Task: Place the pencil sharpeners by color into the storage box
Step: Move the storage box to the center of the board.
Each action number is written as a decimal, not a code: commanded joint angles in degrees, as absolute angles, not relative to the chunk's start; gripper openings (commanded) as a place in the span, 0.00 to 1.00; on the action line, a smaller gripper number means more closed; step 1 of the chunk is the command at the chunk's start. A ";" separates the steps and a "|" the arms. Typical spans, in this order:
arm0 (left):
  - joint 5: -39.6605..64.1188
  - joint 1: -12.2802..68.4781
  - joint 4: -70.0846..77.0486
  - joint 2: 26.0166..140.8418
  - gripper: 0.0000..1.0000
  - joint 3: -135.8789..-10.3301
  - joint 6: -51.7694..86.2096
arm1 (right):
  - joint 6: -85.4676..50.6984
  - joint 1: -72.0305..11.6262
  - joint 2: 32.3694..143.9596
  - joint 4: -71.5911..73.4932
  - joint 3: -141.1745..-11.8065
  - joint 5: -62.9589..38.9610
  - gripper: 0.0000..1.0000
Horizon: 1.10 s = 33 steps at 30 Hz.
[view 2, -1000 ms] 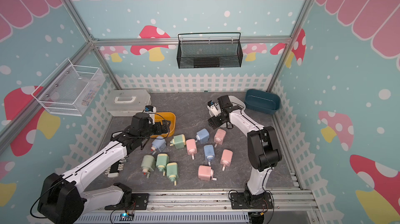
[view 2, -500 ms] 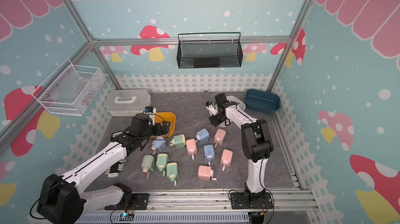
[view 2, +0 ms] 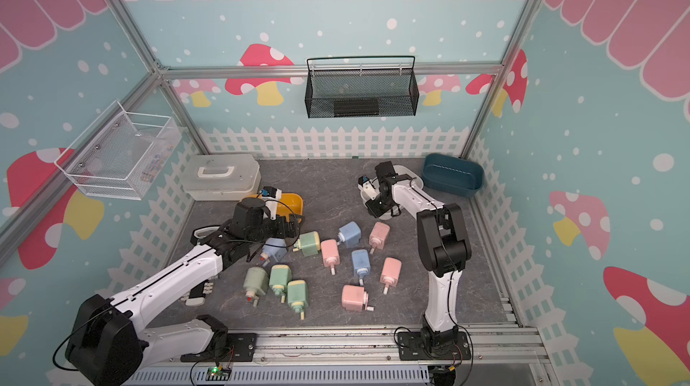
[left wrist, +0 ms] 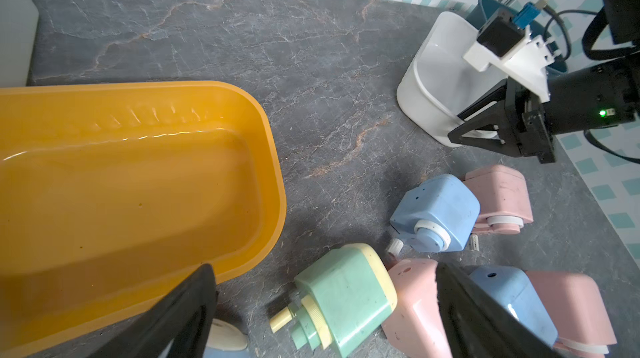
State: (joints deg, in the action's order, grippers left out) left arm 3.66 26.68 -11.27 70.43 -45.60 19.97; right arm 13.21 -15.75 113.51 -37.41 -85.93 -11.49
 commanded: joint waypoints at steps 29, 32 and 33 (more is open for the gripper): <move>-1.14 27.77 -10.24 72.59 0.99 -45.60 21.14 | -8.33 -20.67 111.21 -25.28 -84.87 -15.03 0.00; -0.64 27.77 -10.15 72.14 0.99 -45.45 21.53 | -11.72 -20.76 111.54 -25.21 -85.75 -15.92 0.00; -0.70 27.77 -9.96 72.00 0.99 -45.26 21.53 | -11.77 -20.83 111.69 -24.83 -85.85 -17.69 0.00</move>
State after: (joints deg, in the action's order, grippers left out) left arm 0.03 27.57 -11.18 72.25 -45.63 20.84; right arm -6.42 -20.38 112.84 -25.43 -85.14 -14.46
